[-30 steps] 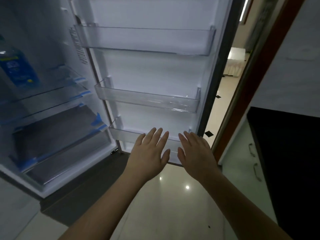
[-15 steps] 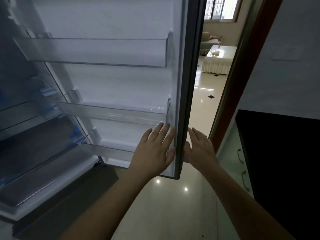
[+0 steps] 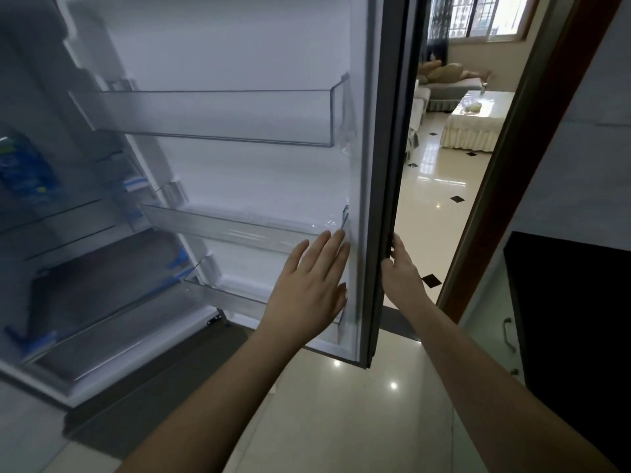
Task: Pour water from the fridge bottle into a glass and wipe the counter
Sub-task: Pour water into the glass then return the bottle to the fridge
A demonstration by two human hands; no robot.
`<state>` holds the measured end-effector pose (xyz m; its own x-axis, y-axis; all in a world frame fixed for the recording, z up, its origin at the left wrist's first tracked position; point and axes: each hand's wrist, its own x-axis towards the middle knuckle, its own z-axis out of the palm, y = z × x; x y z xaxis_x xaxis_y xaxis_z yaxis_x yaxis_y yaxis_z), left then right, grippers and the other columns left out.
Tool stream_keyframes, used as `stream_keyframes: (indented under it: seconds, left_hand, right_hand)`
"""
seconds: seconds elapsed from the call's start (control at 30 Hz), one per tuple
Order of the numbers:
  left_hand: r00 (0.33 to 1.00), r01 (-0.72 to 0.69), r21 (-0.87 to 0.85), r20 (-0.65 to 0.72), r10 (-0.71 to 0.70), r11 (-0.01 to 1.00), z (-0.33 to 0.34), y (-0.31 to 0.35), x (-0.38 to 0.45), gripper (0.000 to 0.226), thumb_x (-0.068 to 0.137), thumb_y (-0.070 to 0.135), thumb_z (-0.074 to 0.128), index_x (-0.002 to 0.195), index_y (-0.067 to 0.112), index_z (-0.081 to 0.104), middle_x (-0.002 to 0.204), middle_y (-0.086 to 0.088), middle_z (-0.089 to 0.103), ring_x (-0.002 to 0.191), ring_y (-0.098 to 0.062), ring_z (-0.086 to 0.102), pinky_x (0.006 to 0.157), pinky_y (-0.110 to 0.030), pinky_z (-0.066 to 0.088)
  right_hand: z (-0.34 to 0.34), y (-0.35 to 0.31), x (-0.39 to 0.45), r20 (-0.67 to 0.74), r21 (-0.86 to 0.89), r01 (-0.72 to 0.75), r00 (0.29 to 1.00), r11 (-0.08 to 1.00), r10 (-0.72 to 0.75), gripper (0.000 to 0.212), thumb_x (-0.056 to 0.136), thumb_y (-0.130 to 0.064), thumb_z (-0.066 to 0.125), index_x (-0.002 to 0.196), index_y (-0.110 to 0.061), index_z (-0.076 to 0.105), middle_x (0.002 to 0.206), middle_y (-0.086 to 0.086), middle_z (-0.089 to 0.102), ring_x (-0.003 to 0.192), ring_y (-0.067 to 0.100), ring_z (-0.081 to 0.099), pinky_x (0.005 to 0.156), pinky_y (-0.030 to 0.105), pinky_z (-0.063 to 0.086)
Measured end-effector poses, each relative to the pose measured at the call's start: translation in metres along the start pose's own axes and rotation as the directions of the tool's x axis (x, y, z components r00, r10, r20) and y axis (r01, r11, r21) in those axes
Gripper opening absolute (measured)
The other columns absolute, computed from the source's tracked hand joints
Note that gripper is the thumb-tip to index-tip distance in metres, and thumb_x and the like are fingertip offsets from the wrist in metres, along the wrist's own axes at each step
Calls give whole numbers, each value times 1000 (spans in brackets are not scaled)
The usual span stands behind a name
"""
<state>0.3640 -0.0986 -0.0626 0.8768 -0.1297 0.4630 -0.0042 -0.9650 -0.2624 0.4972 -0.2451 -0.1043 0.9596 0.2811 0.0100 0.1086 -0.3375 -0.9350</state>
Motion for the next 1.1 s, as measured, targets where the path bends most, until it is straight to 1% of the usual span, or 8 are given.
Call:
stream_keyframes:
  seconds: [0.1, 0.23, 0.33, 0.4, 0.6, 0.77, 0.93, 1.1]
  left_hand:
    - [1000, 9, 8, -10, -9, 1000, -1, 2, -2, 59, 96, 39, 38, 147, 9, 42, 156, -12, 35, 145, -27, 31, 116, -41, 25]
    - [999, 37, -3, -34, -37, 999, -3, 3, -11, 59, 95, 38, 44, 147, 9, 42, 156, -11, 35, 145, -26, 30, 114, -39, 29]
    - [997, 55, -25, -57, -56, 998, -5, 2, -21, 60, 94, 35, 51, 147, 9, 42, 156, -11, 36, 145, -25, 28, 110, -38, 31]
    - [995, 65, -41, -70, -67, 997, -7, 2, -29, 61, 93, 33, 56, 147, 8, 42, 155, -11, 37, 144, -25, 29, 109, -39, 36]
    - [987, 118, -136, -89, -130, 984, -23, 0, -67, 60, 89, 27, 63, 145, 11, 46, 153, -13, 39, 144, -27, 30, 106, -40, 41]
    - [970, 166, -264, -129, -205, 950, -45, -14, -113, 52, 91, 23, 57, 141, 11, 48, 150, -13, 42, 144, -26, 33, 109, -39, 35]
    - [954, 244, -328, -89, -287, 913, -73, -28, -162, 54, 90, 24, 62, 141, 14, 47, 148, -13, 40, 143, -29, 32, 105, -46, 44]
    - [938, 290, -388, -67, -341, 875, -91, -56, -210, 70, 89, 24, 64, 150, 8, 34, 151, -9, 29, 144, -27, 29, 102, -41, 46]
  right_hand:
    - [2, 7, 2, -8, 65, -16, 1000, 998, 16, 48, 103, -24, 37, 147, -39, 28, 142, -3, 48, 127, 22, 48, 106, 45, 43]
    - [8, 13, -2, -69, 98, 9, 998, 995, -2, 46, 103, -23, 38, 146, -37, 31, 144, -5, 46, 130, 18, 46, 106, 44, 44]
    - [20, 20, -14, -136, 14, 75, 988, 997, -72, 50, 104, -20, 36, 151, -30, 25, 149, -3, 37, 133, 17, 41, 109, 37, 39]
    - [28, 24, -25, -202, -68, 118, 971, 991, -130, 49, 104, -19, 36, 151, -26, 25, 149, 1, 36, 133, 20, 40, 108, 39, 41]
    - [44, 29, -52, -307, -75, 166, 934, 983, -181, 38, 102, -19, 41, 140, -18, 43, 133, 5, 48, 121, 21, 47, 100, 43, 47]
    - [60, 19, -98, -302, -78, 204, 928, 976, -219, 28, 102, -18, 43, 127, -8, 52, 120, 8, 49, 108, 22, 50, 84, 29, 43]
    - [83, 10, -158, -219, -168, 266, 929, 949, -299, 28, 101, -21, 43, 124, -7, 50, 113, 3, 47, 99, 13, 47, 72, 9, 35]
    - [109, 2, -203, -63, -136, 337, 936, 932, -347, 30, 100, -28, 45, 124, -11, 51, 111, 0, 50, 94, 15, 58, 65, 13, 45]
